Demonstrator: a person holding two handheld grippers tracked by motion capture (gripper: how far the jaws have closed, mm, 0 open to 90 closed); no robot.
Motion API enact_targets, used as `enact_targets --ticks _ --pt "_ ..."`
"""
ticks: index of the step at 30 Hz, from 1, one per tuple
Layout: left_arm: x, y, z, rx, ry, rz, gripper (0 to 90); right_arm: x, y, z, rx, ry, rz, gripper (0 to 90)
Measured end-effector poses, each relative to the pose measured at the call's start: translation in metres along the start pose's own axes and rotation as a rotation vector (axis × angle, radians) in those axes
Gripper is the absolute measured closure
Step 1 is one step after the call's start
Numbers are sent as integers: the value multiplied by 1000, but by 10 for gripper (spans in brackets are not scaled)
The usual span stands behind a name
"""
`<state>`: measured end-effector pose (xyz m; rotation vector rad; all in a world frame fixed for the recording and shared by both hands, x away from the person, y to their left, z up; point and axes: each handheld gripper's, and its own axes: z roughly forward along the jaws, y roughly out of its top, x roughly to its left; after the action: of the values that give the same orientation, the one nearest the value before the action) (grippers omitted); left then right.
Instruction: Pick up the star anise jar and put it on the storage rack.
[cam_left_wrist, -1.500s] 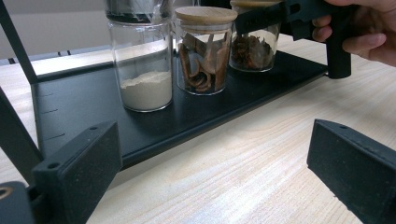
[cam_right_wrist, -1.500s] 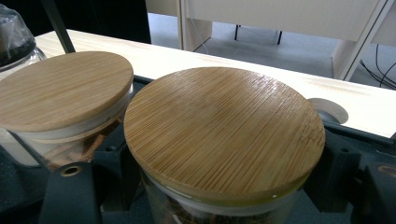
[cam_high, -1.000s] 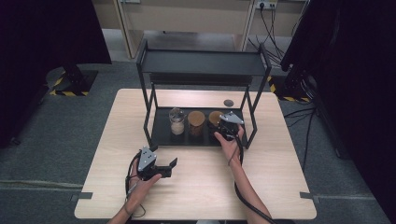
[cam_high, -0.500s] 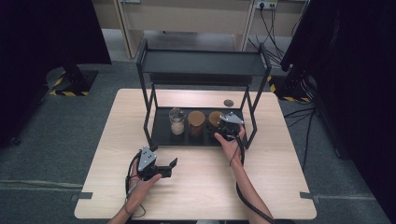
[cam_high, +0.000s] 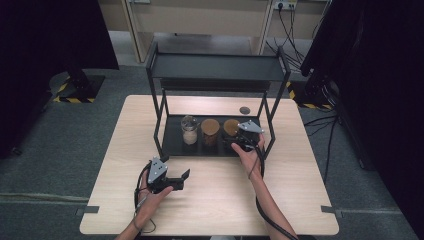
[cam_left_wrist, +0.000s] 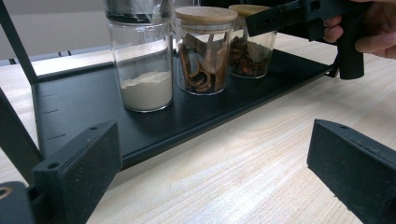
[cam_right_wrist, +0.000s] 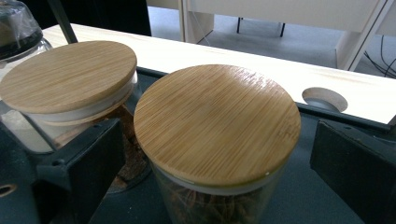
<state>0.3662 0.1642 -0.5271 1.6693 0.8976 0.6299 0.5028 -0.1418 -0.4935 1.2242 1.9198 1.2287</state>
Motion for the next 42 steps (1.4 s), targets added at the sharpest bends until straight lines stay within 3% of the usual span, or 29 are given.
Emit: enact_targets --ticks 42 --pt "0 0 0 1 3 2 26 19 -8 -45 -77 81 -5 34"
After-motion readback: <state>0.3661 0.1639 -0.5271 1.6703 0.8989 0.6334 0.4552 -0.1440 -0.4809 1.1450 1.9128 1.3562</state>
